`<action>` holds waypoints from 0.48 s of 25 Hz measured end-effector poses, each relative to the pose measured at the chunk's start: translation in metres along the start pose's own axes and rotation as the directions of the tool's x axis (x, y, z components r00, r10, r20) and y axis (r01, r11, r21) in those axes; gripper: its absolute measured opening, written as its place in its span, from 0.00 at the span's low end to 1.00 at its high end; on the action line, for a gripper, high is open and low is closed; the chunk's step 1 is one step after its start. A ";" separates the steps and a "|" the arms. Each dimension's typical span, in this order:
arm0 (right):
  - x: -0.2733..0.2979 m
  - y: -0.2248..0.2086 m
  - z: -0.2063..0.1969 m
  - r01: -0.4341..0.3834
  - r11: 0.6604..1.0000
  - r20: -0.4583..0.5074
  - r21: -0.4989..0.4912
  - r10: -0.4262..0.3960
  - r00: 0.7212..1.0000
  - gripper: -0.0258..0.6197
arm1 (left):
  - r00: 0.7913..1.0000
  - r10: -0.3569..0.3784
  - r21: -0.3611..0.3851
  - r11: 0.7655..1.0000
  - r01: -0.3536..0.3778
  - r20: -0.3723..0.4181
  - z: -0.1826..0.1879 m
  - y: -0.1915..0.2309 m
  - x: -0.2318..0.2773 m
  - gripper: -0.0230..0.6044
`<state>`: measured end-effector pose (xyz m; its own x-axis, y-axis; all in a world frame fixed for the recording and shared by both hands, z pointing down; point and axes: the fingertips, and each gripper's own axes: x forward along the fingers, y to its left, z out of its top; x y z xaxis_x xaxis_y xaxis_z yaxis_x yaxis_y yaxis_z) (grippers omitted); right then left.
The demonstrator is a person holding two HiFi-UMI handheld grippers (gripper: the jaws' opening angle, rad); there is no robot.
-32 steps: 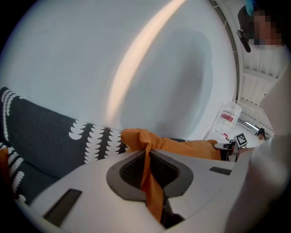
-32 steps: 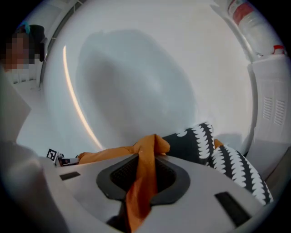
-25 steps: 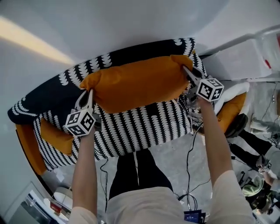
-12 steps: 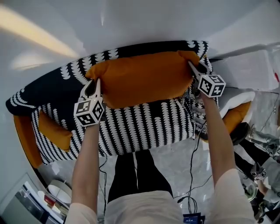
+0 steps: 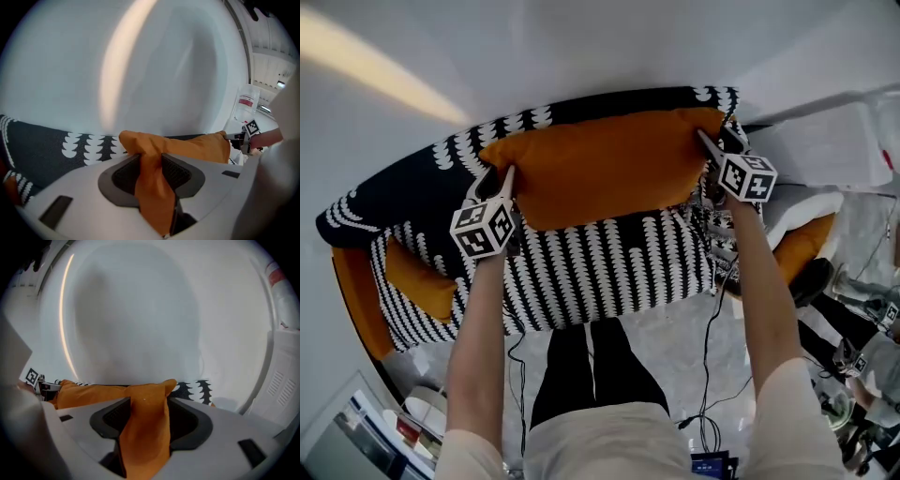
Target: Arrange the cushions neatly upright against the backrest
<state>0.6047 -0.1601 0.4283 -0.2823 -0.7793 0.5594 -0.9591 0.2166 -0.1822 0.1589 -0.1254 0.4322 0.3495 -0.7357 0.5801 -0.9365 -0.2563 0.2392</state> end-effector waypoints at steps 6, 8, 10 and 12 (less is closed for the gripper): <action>-0.049 0.005 0.000 0.041 0.998 -0.031 0.047 -0.040 0.999 0.44 | 0.999 0.034 -0.021 0.999 -0.034 -0.004 0.010 0.001 -0.031 0.28; -0.063 0.018 -0.007 0.037 0.996 -0.052 0.082 -0.033 0.998 0.43 | 0.999 0.047 -0.029 0.998 -0.047 -0.010 0.013 0.001 -0.047 0.28; -0.080 0.036 -0.013 0.020 0.993 -0.065 0.119 -0.012 0.998 0.35 | 0.998 0.056 -0.038 0.998 -0.056 -0.019 0.013 -0.005 -0.067 0.28; -0.100 0.056 -0.015 -0.009 0.989 -0.062 0.148 0.019 0.998 0.23 | 0.998 0.058 -0.043 0.997 -0.059 -0.030 0.013 -0.014 -0.089 0.28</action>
<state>0.5789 -0.0613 0.3745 -0.3009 -0.7371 0.6051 -0.9428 0.1346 -0.3048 0.1409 -0.0642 0.3671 0.2951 -0.7305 0.6159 -0.9536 -0.1852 0.2372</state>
